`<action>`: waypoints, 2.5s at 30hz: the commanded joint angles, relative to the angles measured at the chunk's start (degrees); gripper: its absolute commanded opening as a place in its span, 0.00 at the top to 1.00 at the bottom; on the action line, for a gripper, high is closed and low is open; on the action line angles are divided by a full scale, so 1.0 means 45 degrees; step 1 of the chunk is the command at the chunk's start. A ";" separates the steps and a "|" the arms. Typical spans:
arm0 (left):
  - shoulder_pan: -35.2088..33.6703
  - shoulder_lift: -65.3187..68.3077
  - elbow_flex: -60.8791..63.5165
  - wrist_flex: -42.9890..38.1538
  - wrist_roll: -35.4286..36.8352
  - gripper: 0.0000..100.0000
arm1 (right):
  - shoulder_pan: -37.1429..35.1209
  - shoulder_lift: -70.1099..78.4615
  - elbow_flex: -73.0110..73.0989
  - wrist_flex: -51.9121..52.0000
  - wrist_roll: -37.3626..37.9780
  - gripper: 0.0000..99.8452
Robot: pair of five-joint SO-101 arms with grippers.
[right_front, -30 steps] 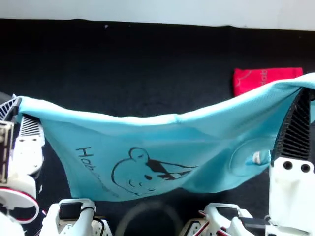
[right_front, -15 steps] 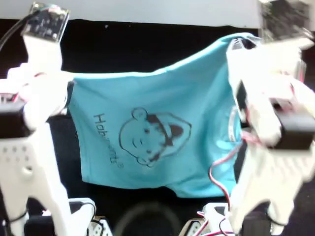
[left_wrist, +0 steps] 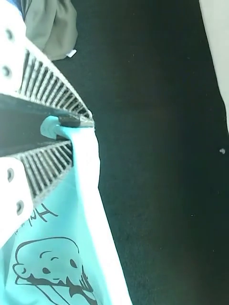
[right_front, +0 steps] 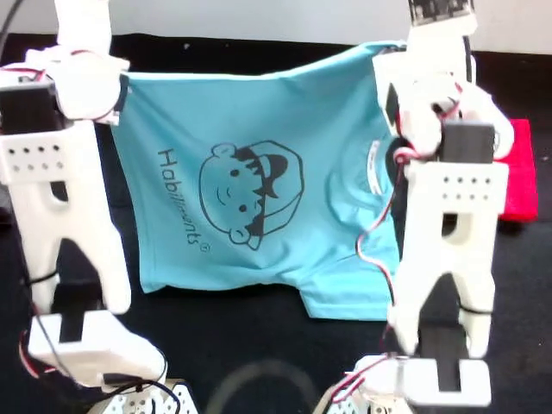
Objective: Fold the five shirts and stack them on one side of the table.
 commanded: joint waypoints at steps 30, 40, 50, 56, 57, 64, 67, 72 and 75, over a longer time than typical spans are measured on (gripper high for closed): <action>0.0166 0.8234 -0.2178 0.0938 0.0000 0.99 | -0.0694 0.7941 -0.4190 0.3761 -0.0176 0.99; 0.0127 0.5832 -0.1436 0.2969 -0.0371 0.99 | -0.0537 0.6242 -0.4327 0.6847 -0.0195 0.99; 0.0166 0.1788 0.5851 0.2911 -0.3595 0.99 | -0.0440 0.4034 -0.3253 0.8274 -0.0821 0.99; 0.0166 0.0947 0.8274 0.2129 -0.3712 0.99 | -0.0381 0.2198 0.0283 0.7941 -0.0996 0.99; 0.0186 0.0850 0.8606 0.2051 -0.3712 0.99 | -0.0381 0.1690 0.1045 0.7726 -0.0957 0.99; 0.0537 0.0361 1.0403 0.1368 -0.3712 0.99 | -0.0342 -0.2491 0.7980 0.5792 -0.0547 0.99; 0.0733 0.0342 1.0872 0.1289 -0.3712 0.99 | -0.0264 -0.4151 0.9758 0.5617 0.0449 0.99; 0.1006 -0.0127 1.1516 0.1368 -0.3712 0.99 | -0.0049 -0.6085 1.1438 0.5773 0.1172 0.99; 0.0947 -0.0752 1.1751 0.1368 -0.3712 0.99 | 0.0244 -0.6789 1.1770 0.6144 0.1504 0.99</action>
